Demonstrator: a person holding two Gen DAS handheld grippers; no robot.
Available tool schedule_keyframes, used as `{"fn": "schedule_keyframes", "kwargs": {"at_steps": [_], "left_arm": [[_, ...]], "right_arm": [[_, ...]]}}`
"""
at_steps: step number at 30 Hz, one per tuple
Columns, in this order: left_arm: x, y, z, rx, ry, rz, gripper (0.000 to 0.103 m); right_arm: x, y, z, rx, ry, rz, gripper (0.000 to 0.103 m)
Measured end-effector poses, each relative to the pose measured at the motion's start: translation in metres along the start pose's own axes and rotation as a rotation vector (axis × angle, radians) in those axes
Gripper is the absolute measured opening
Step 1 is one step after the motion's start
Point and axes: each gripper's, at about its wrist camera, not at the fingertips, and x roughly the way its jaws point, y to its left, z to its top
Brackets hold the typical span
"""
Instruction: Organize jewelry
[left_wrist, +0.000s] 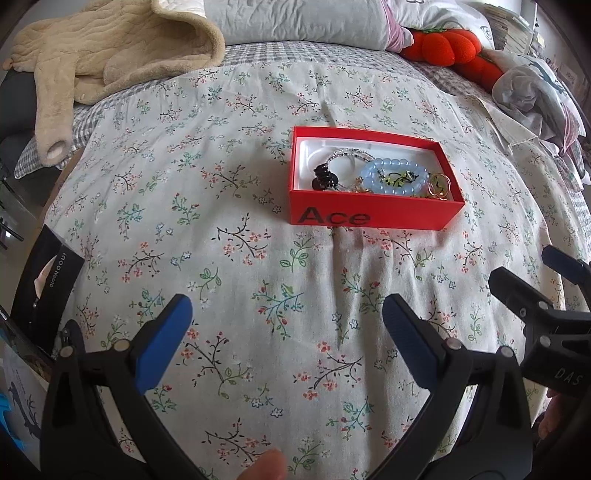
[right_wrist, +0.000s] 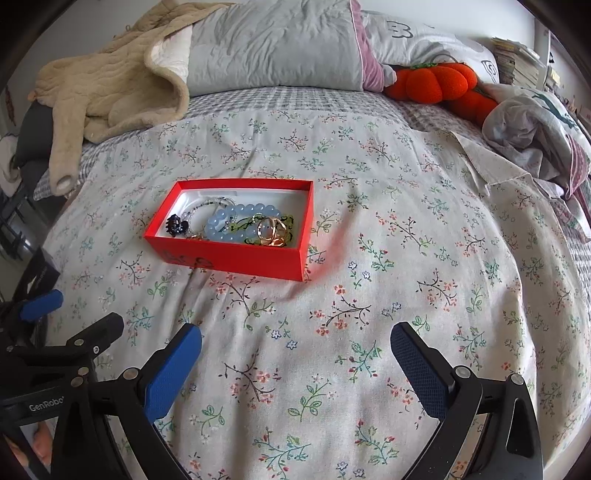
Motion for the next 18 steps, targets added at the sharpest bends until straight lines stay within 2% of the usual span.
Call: {"fn": "schedule_keyframes", "kwargs": {"at_steps": [18], "left_arm": [[0.0013, -0.0057, -0.0017, 0.015, 0.007, -0.002, 0.102]], "right_arm": [[0.0058, 0.0004, -0.0031, 0.013, 0.023, -0.006, 0.103]]}}
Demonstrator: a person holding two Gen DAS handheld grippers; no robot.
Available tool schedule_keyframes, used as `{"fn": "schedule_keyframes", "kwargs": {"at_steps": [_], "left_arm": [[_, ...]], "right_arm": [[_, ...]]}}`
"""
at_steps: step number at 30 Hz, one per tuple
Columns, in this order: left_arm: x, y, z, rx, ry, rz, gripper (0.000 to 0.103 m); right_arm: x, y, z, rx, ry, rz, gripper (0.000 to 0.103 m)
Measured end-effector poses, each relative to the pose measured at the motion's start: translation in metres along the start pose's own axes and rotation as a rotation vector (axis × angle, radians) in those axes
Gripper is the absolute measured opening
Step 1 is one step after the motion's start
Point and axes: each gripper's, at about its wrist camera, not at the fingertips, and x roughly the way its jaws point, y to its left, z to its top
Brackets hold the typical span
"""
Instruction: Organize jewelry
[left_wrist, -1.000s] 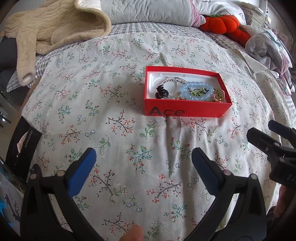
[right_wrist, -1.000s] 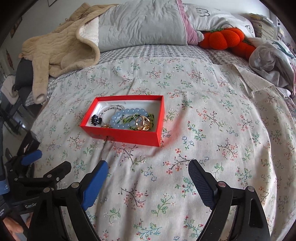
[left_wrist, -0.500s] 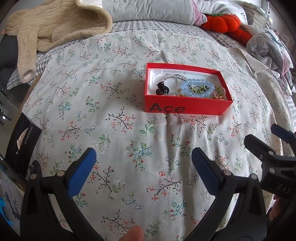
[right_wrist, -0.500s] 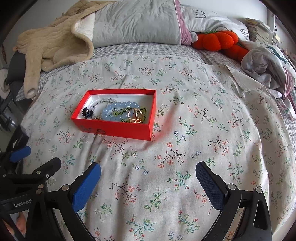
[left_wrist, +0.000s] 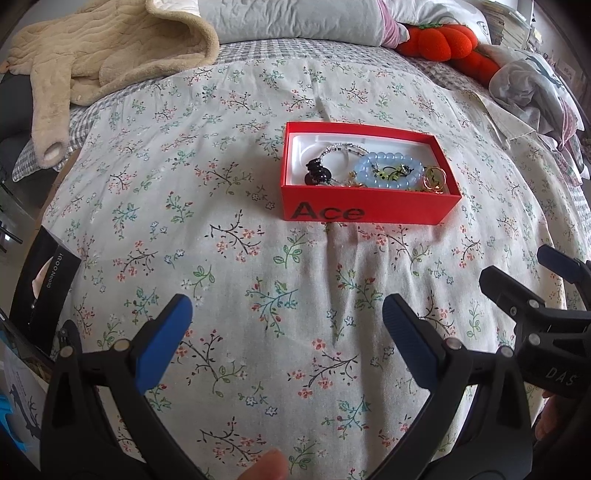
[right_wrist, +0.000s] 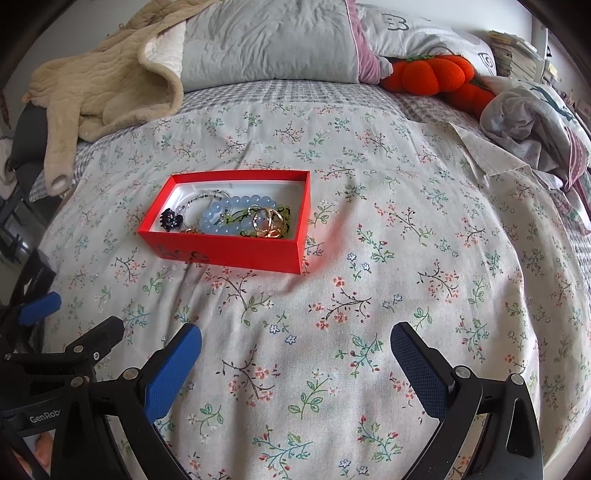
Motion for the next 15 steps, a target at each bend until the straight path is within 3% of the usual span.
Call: {"fn": "schedule_keyframes", "kwargs": {"at_steps": [15], "left_arm": [[0.0001, 0.0016, -0.0004, -0.002, -0.001, 0.004, 0.102]], "right_arm": [[0.002, 0.0007, -0.0011, 0.01, 0.007, -0.001, 0.103]]}}
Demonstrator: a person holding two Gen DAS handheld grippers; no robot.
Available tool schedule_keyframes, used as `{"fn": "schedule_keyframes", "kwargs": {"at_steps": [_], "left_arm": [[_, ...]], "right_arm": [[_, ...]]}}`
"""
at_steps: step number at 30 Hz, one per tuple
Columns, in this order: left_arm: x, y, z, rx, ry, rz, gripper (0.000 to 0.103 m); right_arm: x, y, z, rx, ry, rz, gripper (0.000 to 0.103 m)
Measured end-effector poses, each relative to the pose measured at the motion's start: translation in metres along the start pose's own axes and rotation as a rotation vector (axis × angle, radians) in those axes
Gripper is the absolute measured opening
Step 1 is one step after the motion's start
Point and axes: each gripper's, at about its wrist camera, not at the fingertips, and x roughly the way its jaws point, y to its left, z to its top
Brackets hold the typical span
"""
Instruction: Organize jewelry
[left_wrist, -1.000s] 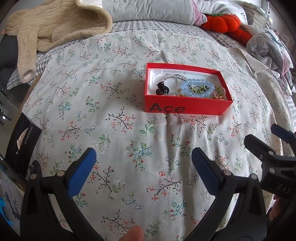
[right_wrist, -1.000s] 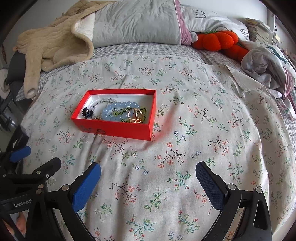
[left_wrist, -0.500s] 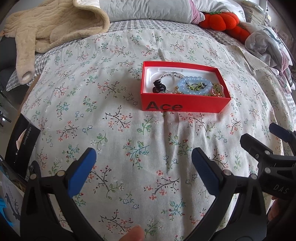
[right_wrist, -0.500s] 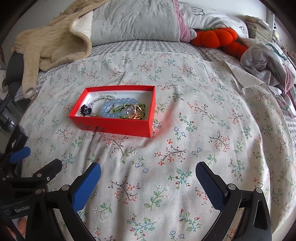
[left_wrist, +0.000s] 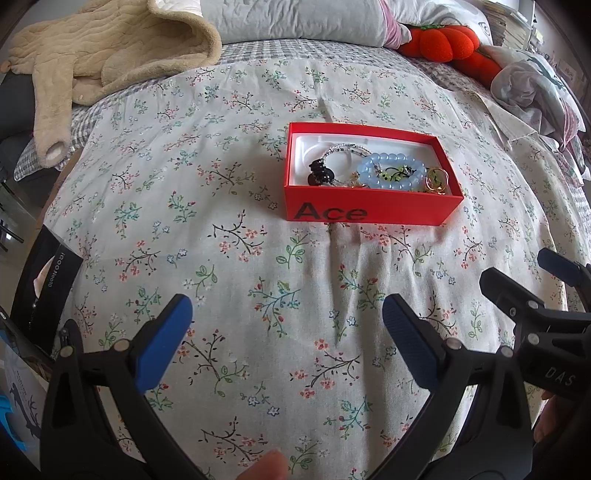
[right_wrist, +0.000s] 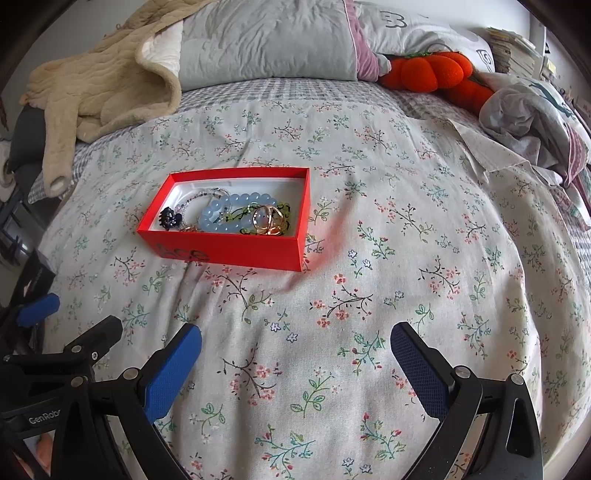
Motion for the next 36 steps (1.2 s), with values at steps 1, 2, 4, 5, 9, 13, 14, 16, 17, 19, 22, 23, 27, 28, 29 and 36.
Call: {"fn": "schedule_keyframes", "kwargs": {"at_steps": [1, 2, 4, 5, 9, 13, 14, 16, 17, 19, 22, 23, 27, 28, 29, 36], "left_arm": [[0.0001, 0.0002, 0.0, 0.0, 0.0, 0.0, 0.102], [0.0, 0.0001, 0.0, -0.001, 0.001, 0.0, 0.102], [0.0001, 0.0003, -0.0002, -0.001, 0.002, 0.002, 0.102], [0.0002, 0.0002, -0.0001, -0.001, 0.002, 0.001, 0.102], [0.0006, 0.0004, -0.0002, -0.001, 0.004, 0.001, 0.102], [0.0009, 0.001, -0.0008, -0.004, 0.003, 0.005, 0.102], [0.0009, 0.0006, -0.0008, -0.005, 0.003, 0.005, 0.102], [0.001, 0.0007, -0.0009, -0.004, 0.003, 0.006, 0.102], [0.001, 0.0008, -0.0008, -0.004, 0.003, 0.006, 0.102], [0.0011, 0.001, -0.0009, -0.004, 0.003, 0.006, 0.102], [0.0012, 0.0011, -0.0009, -0.004, 0.003, 0.006, 0.102], [0.0012, 0.0009, -0.0012, -0.004, 0.003, 0.007, 0.102], [0.0009, 0.0013, -0.0014, -0.003, 0.001, 0.006, 0.102], [0.0011, 0.0013, -0.0012, -0.003, 0.001, 0.009, 0.102], [0.0011, 0.0008, -0.0012, -0.003, 0.001, 0.011, 0.102], [0.0007, 0.001, -0.0016, -0.008, 0.002, 0.014, 0.102]], "right_arm": [[0.0001, -0.0001, 0.0, 0.0, 0.0, 0.0, 0.103], [0.0003, -0.0001, -0.0002, 0.0, 0.001, 0.0, 0.103], [0.0005, -0.0002, -0.0004, 0.001, 0.002, 0.0, 0.103], [0.0009, -0.0005, -0.0006, 0.002, 0.003, 0.0, 0.103], [0.001, -0.0001, -0.0015, 0.003, 0.004, -0.001, 0.103], [0.0012, -0.0002, -0.0015, 0.003, 0.004, -0.001, 0.103], [0.001, 0.0, -0.0011, 0.004, 0.004, -0.002, 0.103], [0.0017, 0.0004, -0.002, 0.005, 0.005, -0.002, 0.103], [0.002, 0.0007, -0.0025, 0.005, 0.005, -0.003, 0.103], [0.0022, 0.0011, -0.0031, 0.006, 0.006, -0.003, 0.103], [0.0019, 0.0008, -0.0027, 0.005, 0.005, -0.002, 0.103], [0.0019, 0.0008, -0.0028, 0.006, 0.004, -0.002, 0.103], [0.0014, 0.0012, -0.0029, 0.006, 0.001, -0.003, 0.103], [0.0015, 0.0014, -0.003, 0.008, 0.002, -0.004, 0.103], [0.0014, 0.0012, -0.0029, 0.009, 0.003, -0.004, 0.103], [0.0007, 0.0006, -0.0018, 0.014, 0.001, -0.009, 0.103]]}}
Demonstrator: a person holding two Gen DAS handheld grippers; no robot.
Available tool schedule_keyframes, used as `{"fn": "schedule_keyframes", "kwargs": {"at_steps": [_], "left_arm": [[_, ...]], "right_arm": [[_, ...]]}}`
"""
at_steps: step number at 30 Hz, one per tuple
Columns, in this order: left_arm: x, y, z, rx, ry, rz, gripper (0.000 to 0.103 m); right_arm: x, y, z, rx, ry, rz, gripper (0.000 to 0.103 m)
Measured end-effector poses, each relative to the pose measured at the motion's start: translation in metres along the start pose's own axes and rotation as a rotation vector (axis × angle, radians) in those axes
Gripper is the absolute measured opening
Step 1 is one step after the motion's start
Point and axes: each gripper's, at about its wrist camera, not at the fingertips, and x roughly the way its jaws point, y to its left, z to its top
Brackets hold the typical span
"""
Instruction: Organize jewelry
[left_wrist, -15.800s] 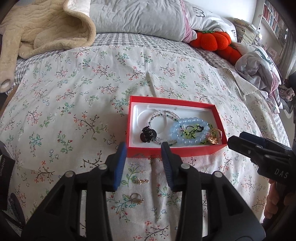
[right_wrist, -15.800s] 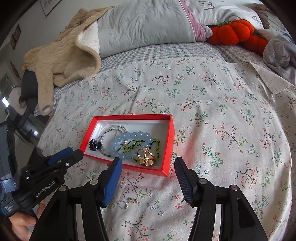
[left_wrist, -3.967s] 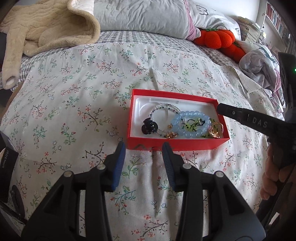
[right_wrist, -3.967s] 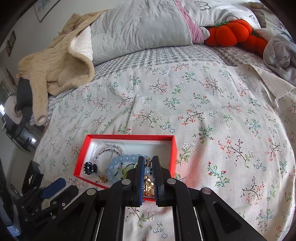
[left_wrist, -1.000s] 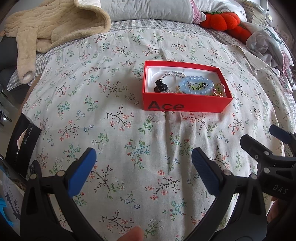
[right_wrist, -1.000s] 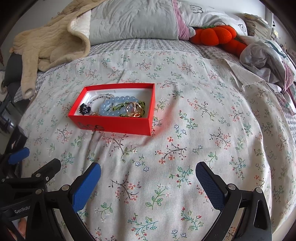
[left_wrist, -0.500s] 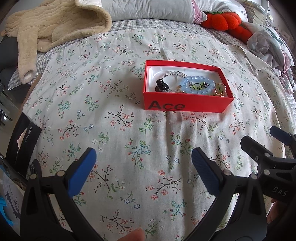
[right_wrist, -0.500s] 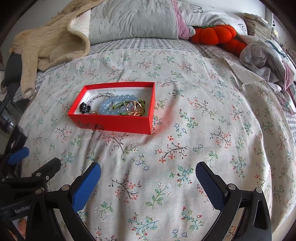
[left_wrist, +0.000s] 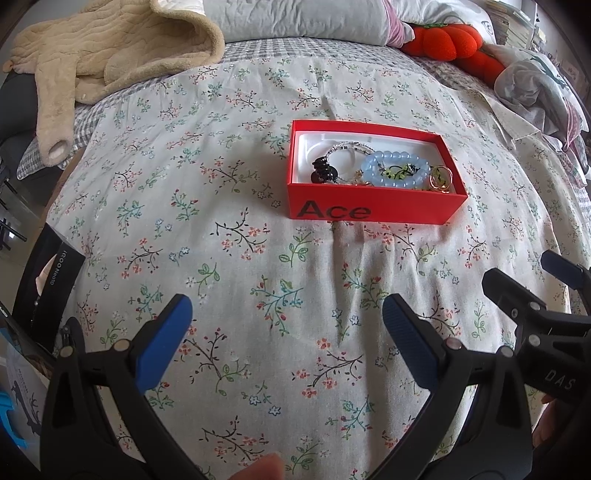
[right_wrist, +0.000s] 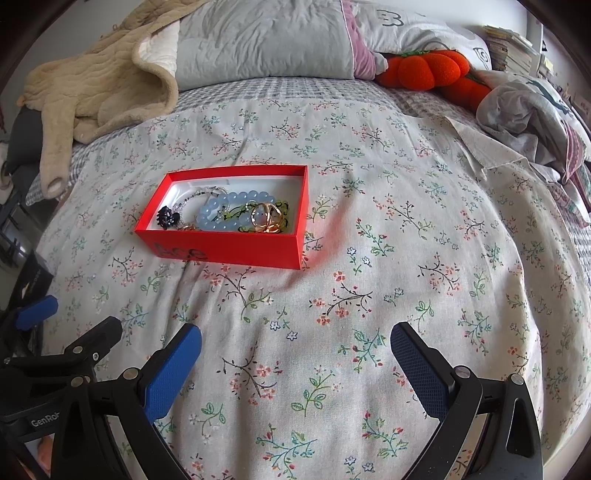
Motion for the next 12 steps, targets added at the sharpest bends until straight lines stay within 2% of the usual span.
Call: {"fn": "schedule_keyframes", "kwargs": {"at_steps": [12], "left_arm": [[0.0091, 0.0028, -0.0071, 0.0, 0.008, 0.011, 0.102]], "right_arm": [[0.0023, -0.0008, -0.0055, 0.002, 0.005, -0.004, 0.103]]}}
